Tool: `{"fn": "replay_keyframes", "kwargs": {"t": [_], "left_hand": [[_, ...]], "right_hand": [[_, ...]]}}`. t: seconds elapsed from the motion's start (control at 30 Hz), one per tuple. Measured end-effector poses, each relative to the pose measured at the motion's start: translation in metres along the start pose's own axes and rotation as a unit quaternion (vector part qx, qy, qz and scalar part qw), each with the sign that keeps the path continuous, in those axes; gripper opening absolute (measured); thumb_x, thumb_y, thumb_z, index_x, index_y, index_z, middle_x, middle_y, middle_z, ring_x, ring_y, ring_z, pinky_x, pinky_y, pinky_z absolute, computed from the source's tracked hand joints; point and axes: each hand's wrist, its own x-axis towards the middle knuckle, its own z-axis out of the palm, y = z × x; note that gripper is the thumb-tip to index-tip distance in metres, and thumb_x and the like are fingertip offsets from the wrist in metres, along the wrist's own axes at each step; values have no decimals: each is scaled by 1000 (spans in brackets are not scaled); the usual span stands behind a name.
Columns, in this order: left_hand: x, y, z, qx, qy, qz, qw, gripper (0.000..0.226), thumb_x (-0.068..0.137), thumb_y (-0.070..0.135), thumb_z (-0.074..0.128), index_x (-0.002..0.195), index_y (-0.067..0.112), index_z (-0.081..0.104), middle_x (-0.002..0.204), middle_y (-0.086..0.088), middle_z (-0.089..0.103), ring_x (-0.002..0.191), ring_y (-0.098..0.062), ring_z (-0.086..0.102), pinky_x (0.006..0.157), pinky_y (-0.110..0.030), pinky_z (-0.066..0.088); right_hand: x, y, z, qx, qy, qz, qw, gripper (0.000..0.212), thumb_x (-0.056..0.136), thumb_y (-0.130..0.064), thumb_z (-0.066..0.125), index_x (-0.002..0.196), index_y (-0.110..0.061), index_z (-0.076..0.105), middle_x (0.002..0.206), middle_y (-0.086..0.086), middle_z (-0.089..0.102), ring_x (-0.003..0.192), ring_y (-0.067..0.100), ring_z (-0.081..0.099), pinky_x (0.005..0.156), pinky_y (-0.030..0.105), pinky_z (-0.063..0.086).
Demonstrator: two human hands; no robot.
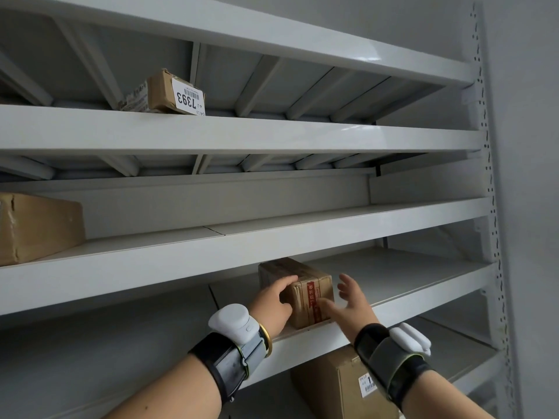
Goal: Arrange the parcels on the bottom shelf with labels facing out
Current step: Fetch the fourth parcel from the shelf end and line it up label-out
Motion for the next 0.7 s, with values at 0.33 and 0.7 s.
{"fn": "replay_keyframes", "kwargs": {"t": [0.33, 0.7], "left_hand": [[1, -11, -14, -21, -4, -78, 997, 72, 87, 0, 36, 145, 32, 7, 152, -6, 30, 117, -39, 52, 80, -36, 50], [0, -56, -71, 156, 111, -131, 973, 77, 76, 2, 44, 141, 37, 20, 154, -16, 8, 130, -39, 36, 98, -42, 45]], "right_hand": [[6, -7, 41, -62, 55, -48, 995, 109, 58, -34, 79, 141, -27, 9, 134, 9, 33, 120, 27, 45, 100, 38, 42], [11, -18, 26, 10, -176, -12, 984, 98, 76, -9, 67, 145, -26, 1, 139, 12, 43, 113, 24, 53, 85, 33, 55]]}}
